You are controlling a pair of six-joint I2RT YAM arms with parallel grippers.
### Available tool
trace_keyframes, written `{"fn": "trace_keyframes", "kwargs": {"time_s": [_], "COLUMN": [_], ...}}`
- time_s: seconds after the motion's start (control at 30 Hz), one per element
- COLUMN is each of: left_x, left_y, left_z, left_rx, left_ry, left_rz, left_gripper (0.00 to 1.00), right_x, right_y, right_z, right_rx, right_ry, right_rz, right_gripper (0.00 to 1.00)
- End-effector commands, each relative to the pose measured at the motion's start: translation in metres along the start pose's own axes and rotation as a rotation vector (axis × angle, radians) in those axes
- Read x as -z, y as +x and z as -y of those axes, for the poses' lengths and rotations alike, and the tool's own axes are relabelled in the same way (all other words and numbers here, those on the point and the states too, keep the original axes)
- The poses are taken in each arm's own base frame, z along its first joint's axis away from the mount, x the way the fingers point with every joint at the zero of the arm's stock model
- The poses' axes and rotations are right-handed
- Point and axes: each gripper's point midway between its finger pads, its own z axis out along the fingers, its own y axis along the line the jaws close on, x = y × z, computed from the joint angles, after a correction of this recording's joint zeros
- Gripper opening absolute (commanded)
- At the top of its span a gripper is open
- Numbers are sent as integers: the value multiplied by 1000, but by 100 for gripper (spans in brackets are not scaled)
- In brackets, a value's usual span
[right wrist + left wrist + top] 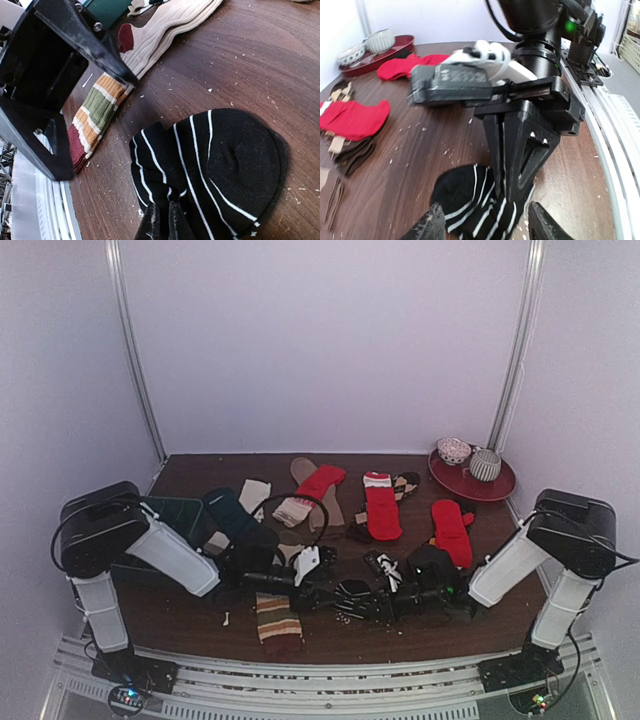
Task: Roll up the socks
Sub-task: Roll a pair of socks at the center of the board.
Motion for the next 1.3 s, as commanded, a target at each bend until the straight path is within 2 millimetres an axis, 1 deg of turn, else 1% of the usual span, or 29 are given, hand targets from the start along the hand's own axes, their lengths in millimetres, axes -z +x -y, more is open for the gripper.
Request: {"fn": "trace_keyframes", "kwargs": {"time_s": [0.0,0.13,0.4,0.43,0.53,0.57,0.63,0.73,0.8,0.87,0.97,1.0,1.03,1.1,1.13,1.17,1.2,1.27], "left_x": [-17,-21,-23,-24,-26,-27,-28,-29,-30,-31,-32,-32,-31,-29,-29,-28,-27,-23], "left_y": [-1,16,31,34,41,43,49,55,57,60,63,64,65,69,74,80,89,107], "left_z": [1,5,9,9,11,11,11,12,14,16,16,17,16,16,15,15,15,18], "left_rx": [-93,-73,-42,-38,-21,-16,-1,15,24,33,61,73,95,151,190,227,270,352], "left_ry": [59,79,97,101,111,113,116,116,121,135,139,138,133,121,113,103,92,79], "left_rz": [31,9,-21,-30,-50,-54,-69,-83,-87,-95,-113,-119,-126,-150,-179,-211,-252,-331], "left_gripper": [56,55,50,48,35,33,34,41,41,33,14,5,0,0,0,0,0,0], "right_x": [11,12,13,13,13,13,13,13,13,13,13,13,13,14,14,15,16,23], "right_y": [89,90,92,93,93,93,93,93,94,94,91,89,87,82,77,72,65,44], "right_z": [37,39,42,42,44,44,44,45,45,45,45,45,45,45,43,42,40,34], "right_rx": [-150,-150,-164,-167,-173,-175,-176,-176,-175,-177,-173,-168,-160,-146,-131,-115,-94,-28], "right_ry": [136,142,141,141,143,143,140,141,141,141,144,144,146,153,151,154,152,158], "right_rz": [-313,-322,-338,-339,-341,-341,-340,-344,-346,-345,-336,-331,-323,-308,-294,-278,-256,-180], "right_gripper": [0,0,0,0,0,0,0,0,0,0,0,0,0,2,4,9,14,20]}}
